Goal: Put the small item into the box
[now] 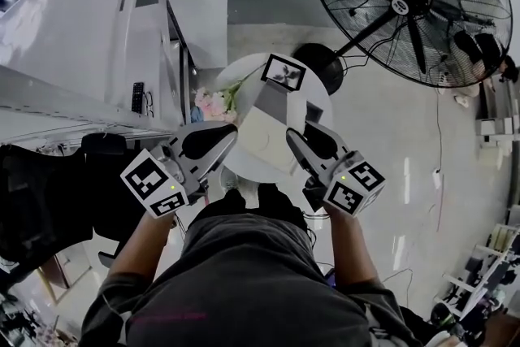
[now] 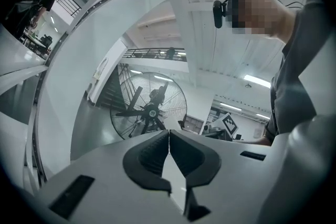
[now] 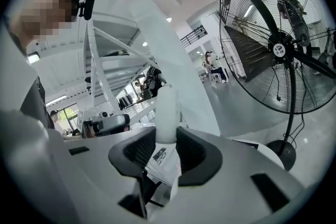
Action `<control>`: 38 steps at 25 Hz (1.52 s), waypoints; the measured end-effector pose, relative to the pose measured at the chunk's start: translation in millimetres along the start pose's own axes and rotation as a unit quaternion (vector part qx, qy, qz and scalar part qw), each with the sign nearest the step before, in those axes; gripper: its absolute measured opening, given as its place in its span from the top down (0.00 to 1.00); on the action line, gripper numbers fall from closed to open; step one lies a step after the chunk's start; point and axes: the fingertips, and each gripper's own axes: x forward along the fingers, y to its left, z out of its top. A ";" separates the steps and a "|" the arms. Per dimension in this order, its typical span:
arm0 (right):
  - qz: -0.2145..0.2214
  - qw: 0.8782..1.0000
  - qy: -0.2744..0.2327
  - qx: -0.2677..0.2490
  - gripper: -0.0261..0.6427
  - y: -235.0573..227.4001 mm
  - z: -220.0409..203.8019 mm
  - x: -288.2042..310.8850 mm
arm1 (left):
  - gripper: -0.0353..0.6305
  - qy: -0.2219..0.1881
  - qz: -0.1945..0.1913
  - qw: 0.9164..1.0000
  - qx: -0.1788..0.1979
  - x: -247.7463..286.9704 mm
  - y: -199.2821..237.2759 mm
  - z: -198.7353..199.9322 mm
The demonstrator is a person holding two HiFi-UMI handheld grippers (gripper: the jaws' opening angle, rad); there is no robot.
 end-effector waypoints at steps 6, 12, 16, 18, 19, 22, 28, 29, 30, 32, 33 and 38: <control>0.017 1.000 0.018 -0.001 0.77 -26.5 -1.8 7.7 | 0.91 0.004 0.025 1.000 -0.005 19.2 7.9 -6.6; 0.038 0.998 0.046 -0.001 0.77 -57.7 -10.0 17.0 | 0.91 0.010 0.056 0.998 -0.015 38.7 12.2 -19.0; 0.054 0.996 0.066 0.000 0.77 -88.6 -14.6 24.6 | 0.91 0.017 0.078 0.997 -0.023 63.1 20.7 -29.4; 0.061 0.995 0.077 -0.002 0.77 -102.2 -17.4 27.3 | 0.91 0.019 0.088 0.996 -0.026 74.5 23.3 -33.3; 0.065 0.995 0.082 -0.003 0.77 -108.2 -19.4 28.5 | 0.91 0.020 0.093 0.995 -0.026 79.4 24.2 -35.4; 0.072 0.992 0.102 -0.007 0.77 -126.8 -29.1 33.1 | 0.91 0.023 0.106 0.994 -0.029 92.9 27.8 -43.2; 0.081 0.985 0.153 -0.017 0.77 -165.9 -63.1 47.0 | 0.91 0.026 0.133 0.990 -0.044 113.6 36.8 -62.0; 0.082 0.983 0.164 -0.022 0.77 -171.5 -70.0 49.3 | 0.91 0.026 0.137 0.989 -0.046 115.7 37.4 -64.4; 0.082 0.981 0.174 -0.028 0.77 -176.8 -77.1 51.8 | 0.91 0.025 0.142 0.988 -0.048 117.1 38.0 -66.6; 0.082 0.976 0.196 -0.041 0.77 -186.6 -92.2 57.5 | 0.91 0.025 0.150 0.987 -0.052 117.7 39.3 -71.5; 0.082 0.974 0.206 -0.044 0.77 -191.0 -99.8 60.8 | 0.91 0.025 0.155 0.986 -0.054 117.0 40.0 -74.4; 0.075 0.964 0.250 -0.060 0.77 -209.9 -133.1 78.1 | 0.91 0.031 0.174 0.982 -0.064 107.8 44.1 -87.3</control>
